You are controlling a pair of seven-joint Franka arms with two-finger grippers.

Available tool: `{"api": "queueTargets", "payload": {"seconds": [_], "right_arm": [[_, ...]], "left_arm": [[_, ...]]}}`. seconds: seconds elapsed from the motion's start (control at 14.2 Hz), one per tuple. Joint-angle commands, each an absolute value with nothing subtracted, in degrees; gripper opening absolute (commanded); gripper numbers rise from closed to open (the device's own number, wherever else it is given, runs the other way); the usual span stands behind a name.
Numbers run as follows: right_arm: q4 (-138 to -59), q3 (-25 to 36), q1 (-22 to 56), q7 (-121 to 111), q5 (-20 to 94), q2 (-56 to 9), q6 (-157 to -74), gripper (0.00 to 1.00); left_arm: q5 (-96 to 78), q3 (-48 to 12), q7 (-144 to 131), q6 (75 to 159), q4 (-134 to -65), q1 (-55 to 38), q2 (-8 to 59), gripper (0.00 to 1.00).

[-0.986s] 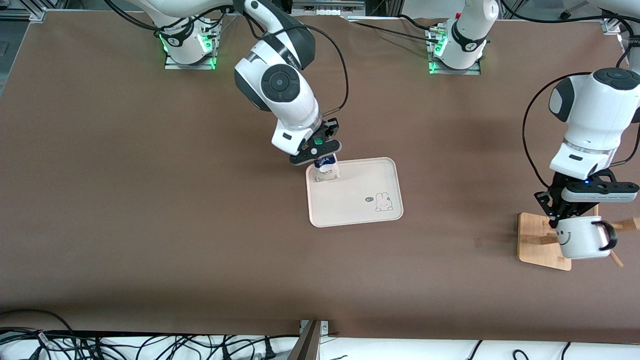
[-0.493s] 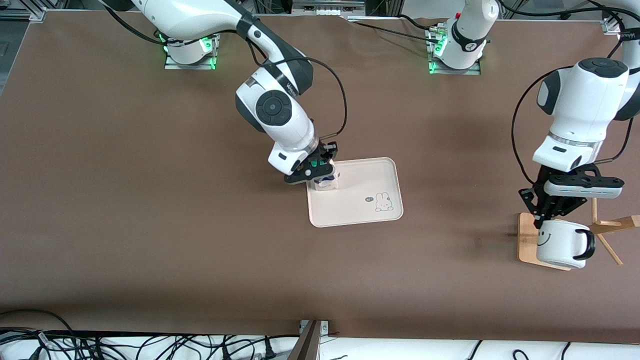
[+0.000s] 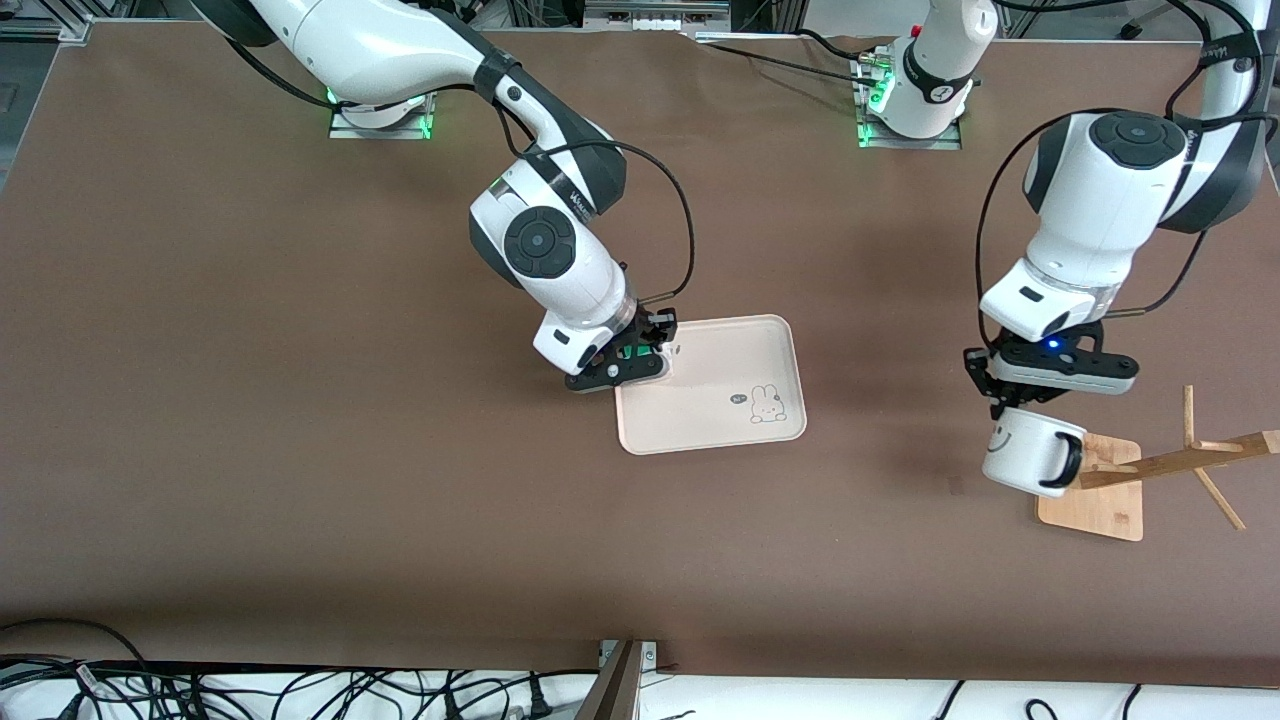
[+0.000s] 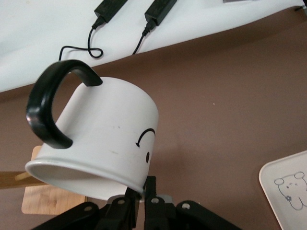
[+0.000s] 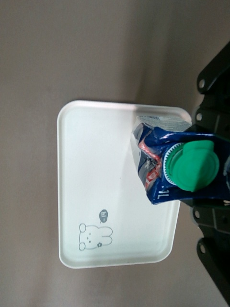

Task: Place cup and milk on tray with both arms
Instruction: 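Lower the carton onto the tray while the left gripper lifts the mug off the stand, then open the right gripper on the tray while the left gripper carries the mug over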

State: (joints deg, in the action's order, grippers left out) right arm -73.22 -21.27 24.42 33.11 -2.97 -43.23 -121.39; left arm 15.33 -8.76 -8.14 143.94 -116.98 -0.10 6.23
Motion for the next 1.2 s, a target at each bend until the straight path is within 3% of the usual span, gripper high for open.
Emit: {"api": "queueTargets", "payload": {"seconds": [0.0,0.28,0.49,1.13], "right_arm": [[-66.99,-19.34,26.45,34.63,-5.35,-43.42,-114.54,0.42],[-65.92,-19.08,27.42,34.72,-7.03,-43.59,-114.08,0.42],[-65.83,-19.07,27.95,37.6,-9.04,-43.68,-118.63,0.42],[-67.84,-17.93,29.35,41.47,-9.14,-45.08,-126.27,0.42]], "left_arm": [[8.05,-10.28,-8.35,132.67,-113.92,-0.09,5.36,0.0],[-1.31,-10.37,-8.26,119.92,-110.05,-0.35,6.24,0.0],[-6.05,-10.63,-8.61,111.99,-107.23,-0.97,7.91,0.0],[-9.23,-10.55,-8.61,107.32,-99.24,-0.62,13.7,0.0]]}}
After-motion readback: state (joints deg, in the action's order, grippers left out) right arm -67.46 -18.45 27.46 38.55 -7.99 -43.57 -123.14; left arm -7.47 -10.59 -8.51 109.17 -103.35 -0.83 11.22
